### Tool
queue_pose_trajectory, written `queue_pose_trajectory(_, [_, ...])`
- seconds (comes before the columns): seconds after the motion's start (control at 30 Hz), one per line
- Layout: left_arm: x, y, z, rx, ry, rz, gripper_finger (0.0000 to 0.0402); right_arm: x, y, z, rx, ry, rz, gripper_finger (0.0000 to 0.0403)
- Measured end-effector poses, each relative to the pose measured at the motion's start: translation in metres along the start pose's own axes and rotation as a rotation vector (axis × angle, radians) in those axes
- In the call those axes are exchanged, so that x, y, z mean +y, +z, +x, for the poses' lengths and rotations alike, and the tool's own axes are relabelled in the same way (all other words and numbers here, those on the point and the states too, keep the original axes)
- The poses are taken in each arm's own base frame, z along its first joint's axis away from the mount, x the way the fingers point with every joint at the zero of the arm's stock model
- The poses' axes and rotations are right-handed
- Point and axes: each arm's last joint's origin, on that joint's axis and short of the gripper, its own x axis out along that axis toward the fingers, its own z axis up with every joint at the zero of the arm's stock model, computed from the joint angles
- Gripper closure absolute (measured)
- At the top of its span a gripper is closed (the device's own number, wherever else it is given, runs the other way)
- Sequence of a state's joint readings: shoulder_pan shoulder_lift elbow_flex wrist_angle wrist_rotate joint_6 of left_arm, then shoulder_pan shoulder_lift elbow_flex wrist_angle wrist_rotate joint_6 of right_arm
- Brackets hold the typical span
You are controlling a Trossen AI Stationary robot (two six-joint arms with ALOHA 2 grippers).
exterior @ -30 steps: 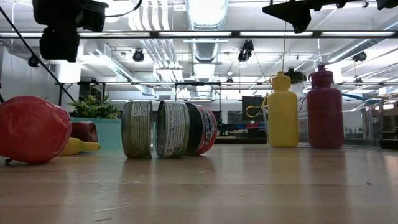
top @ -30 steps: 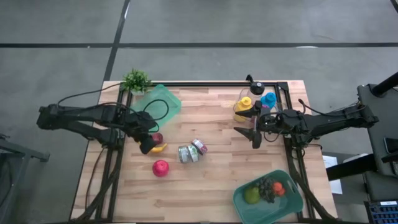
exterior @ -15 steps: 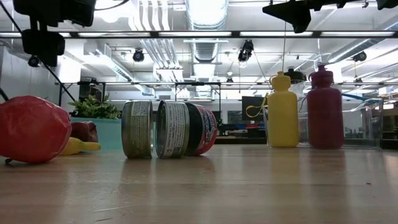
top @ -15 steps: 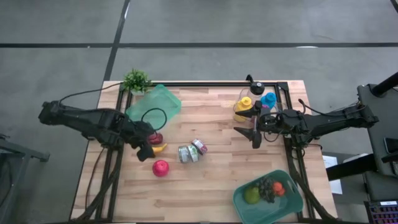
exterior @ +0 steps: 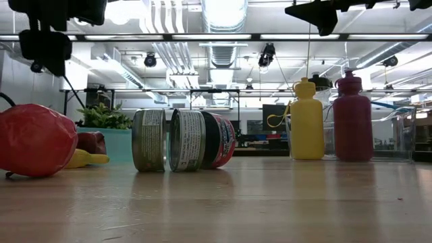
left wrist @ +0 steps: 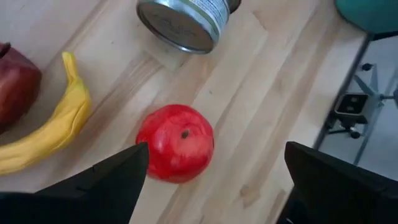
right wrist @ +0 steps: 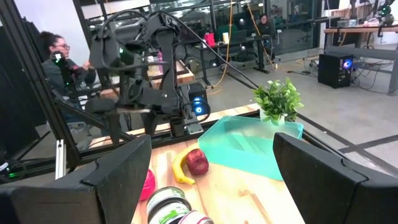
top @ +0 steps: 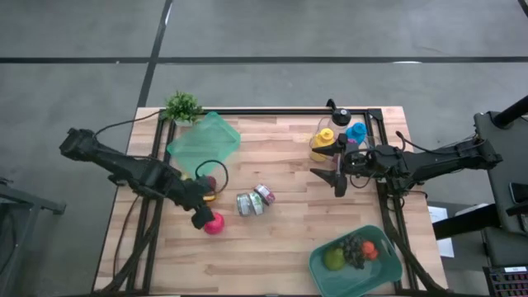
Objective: Pick & Place Food Item
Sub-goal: Put the bottom red apple into the dark green bin
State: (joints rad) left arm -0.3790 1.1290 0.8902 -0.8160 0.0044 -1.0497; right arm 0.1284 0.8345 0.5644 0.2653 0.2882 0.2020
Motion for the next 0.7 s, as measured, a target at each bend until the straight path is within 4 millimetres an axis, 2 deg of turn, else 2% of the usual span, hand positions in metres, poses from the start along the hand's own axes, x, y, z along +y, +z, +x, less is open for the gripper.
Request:
queue_pose_trajectory(0.4, [-0.005,0.002,0.048,0.112,0.147,0.017,0.0024,0.0,0.0,0.0,0.0,0.0,0.0,0.0069])
queue_pose_trajectory(0.7, [-0.006,-0.002,0.066,0.201,0.177,0.067,0.0024,0.0,0.0,0.0,0.0,0.0,0.0,0.0069])
